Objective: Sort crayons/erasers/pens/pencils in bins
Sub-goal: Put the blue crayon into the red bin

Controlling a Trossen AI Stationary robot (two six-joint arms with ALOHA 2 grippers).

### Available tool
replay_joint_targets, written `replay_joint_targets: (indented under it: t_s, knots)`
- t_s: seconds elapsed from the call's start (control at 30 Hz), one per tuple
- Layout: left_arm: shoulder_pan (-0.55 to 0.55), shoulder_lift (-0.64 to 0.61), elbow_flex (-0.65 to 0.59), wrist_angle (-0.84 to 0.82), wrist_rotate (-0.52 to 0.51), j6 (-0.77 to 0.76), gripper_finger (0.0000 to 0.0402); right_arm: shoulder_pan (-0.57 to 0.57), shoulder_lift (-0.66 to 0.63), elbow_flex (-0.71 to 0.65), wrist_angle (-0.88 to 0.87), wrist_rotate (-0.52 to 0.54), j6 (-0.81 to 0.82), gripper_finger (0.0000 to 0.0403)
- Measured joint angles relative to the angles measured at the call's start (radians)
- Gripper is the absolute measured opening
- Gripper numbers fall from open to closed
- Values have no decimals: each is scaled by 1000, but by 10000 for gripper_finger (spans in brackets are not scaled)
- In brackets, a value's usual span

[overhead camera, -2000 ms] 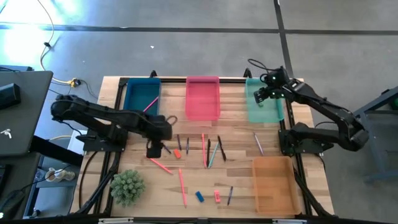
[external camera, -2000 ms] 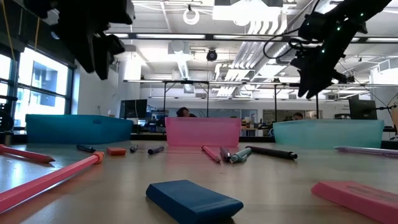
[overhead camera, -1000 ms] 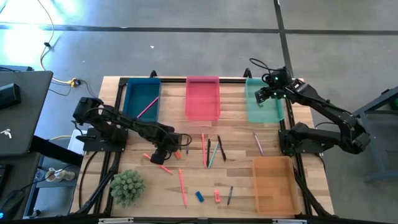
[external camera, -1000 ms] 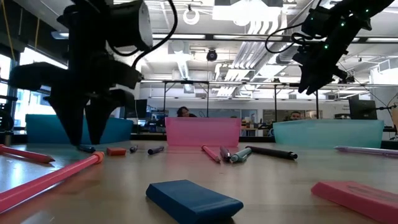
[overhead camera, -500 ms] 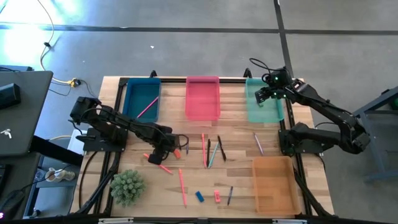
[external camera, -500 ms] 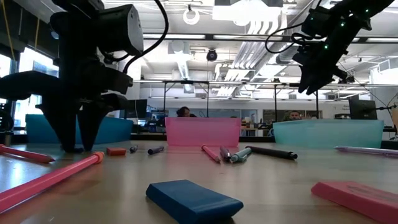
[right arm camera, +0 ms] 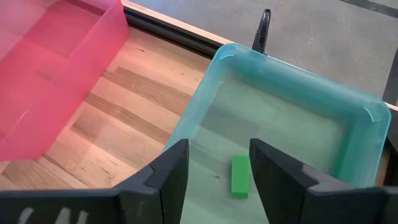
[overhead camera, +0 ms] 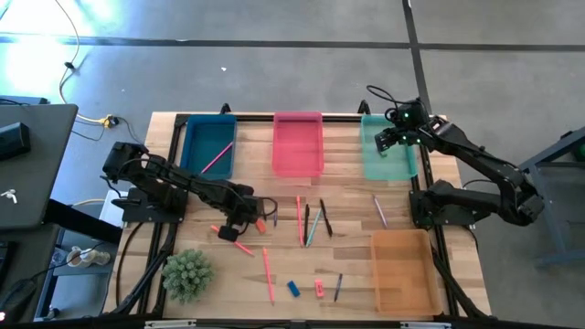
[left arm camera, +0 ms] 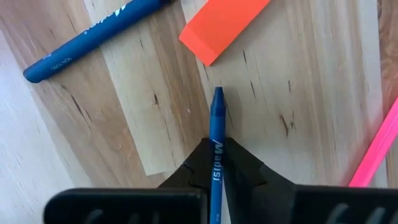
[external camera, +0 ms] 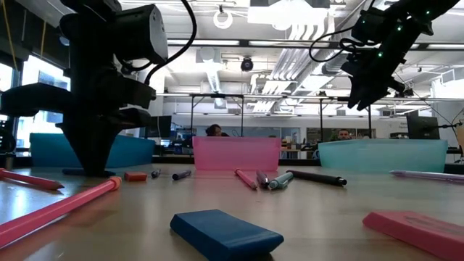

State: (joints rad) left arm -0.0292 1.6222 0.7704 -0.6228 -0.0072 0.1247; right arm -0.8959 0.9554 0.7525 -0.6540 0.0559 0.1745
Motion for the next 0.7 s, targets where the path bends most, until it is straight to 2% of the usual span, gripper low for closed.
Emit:
replay_joint_targets:
  t_s: [0.23, 0.5, 0.7]
  knots:
    - [1, -54, -9, 3, 22, -32, 9, 0, -3, 0, -1, -32, -23, 161]
    - [36, -212, 5, 13, 21, -145, 8, 55, -50, 0, 0, -49, -66, 161]
    - [104, -305, 71, 141, -64, -167, 8, 158, -86, 0, 11, -49, -42, 161]
